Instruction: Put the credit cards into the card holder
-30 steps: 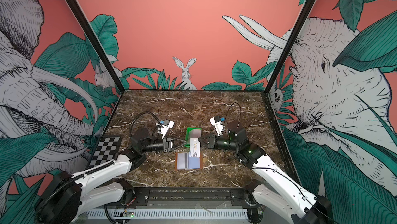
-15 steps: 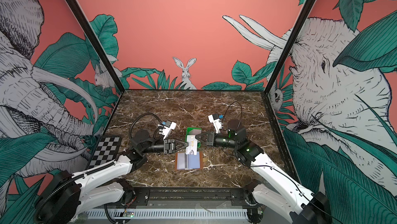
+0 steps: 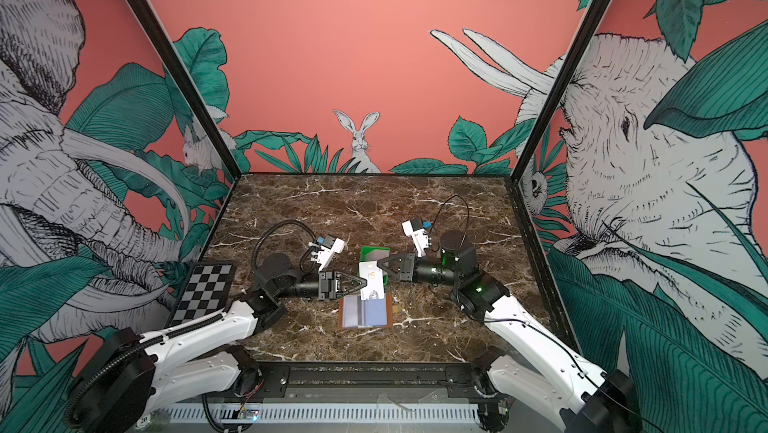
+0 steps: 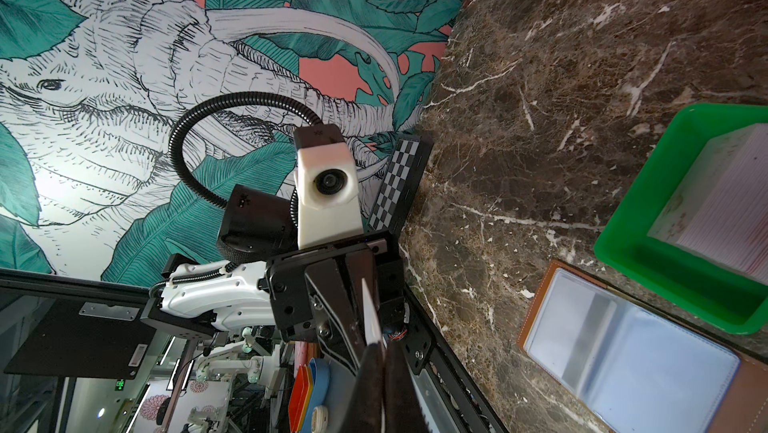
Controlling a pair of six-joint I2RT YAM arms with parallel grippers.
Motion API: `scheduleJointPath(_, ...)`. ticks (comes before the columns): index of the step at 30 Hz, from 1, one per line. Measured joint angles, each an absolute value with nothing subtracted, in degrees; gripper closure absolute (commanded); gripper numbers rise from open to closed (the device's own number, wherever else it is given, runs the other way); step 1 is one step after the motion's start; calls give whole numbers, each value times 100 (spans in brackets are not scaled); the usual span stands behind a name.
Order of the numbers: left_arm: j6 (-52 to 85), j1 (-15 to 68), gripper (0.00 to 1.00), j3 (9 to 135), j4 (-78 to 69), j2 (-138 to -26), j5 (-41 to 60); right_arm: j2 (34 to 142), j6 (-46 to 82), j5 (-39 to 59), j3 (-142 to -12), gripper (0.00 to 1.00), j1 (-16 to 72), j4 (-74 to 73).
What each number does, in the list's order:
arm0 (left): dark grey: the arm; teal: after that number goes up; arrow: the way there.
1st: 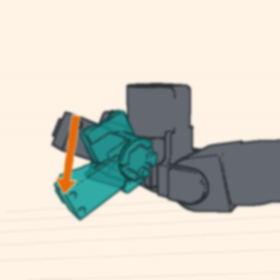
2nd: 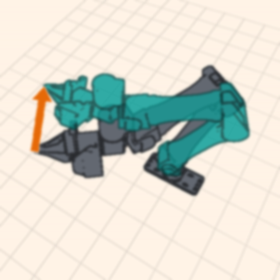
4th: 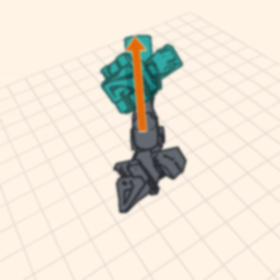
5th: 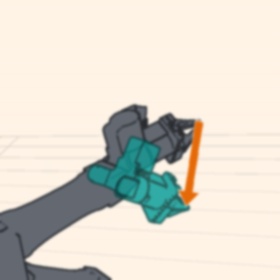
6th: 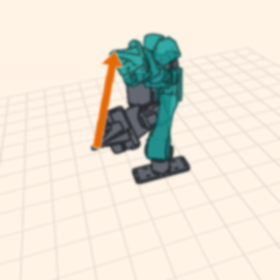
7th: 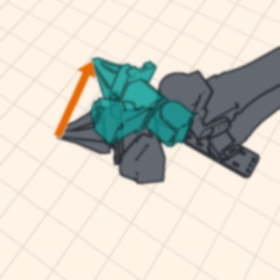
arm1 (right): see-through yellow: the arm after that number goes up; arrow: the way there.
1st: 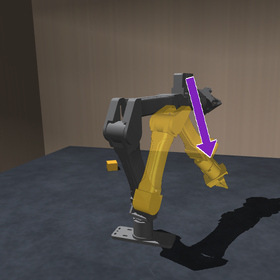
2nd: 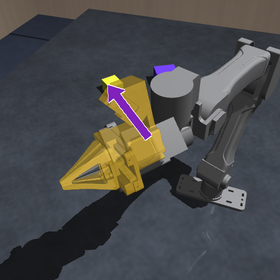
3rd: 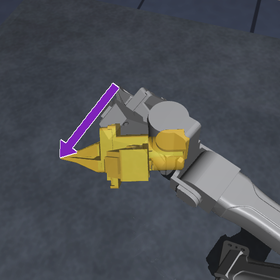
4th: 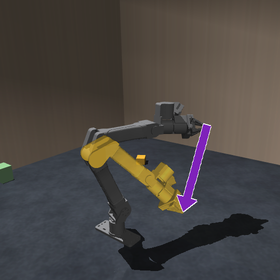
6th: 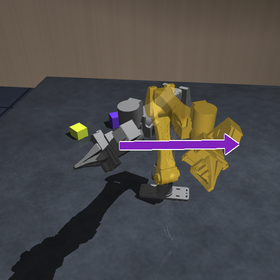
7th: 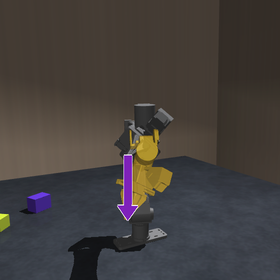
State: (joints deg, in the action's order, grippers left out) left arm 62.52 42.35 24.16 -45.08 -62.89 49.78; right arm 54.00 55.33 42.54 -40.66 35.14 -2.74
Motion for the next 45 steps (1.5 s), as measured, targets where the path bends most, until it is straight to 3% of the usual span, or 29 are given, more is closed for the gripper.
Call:
scheduleJointPath(3,6160,4239,100,2416,-4346,-6287,4847,5400,5454,4178,-4012,78,3514,-130)
scheduleJointPath(10,5819,4130,100,2329,-3367,-6254,4466,5205,5137,3420,-3739,71,3721,716)
scheduleJointPath(18,5741,3920,100,1855,-2818,-6289,4233,5203,4956,1868,-3566,77,4775,1833)
scheduleJointPath(26,5459,3918,100,1837,-2180,-6543,4147,6394,5131,744,-3540,83,5511,2126)
scheduleJointPath(35,5277,3918,100,1837,-1929,-6945,3970,7550,5251,209,-3627,85,5564,1962)
scheduleJointPath(45,5177,3918,100,1850,-1767,-7089,3848,8068,5227,40,-3682,85,5540,1446)
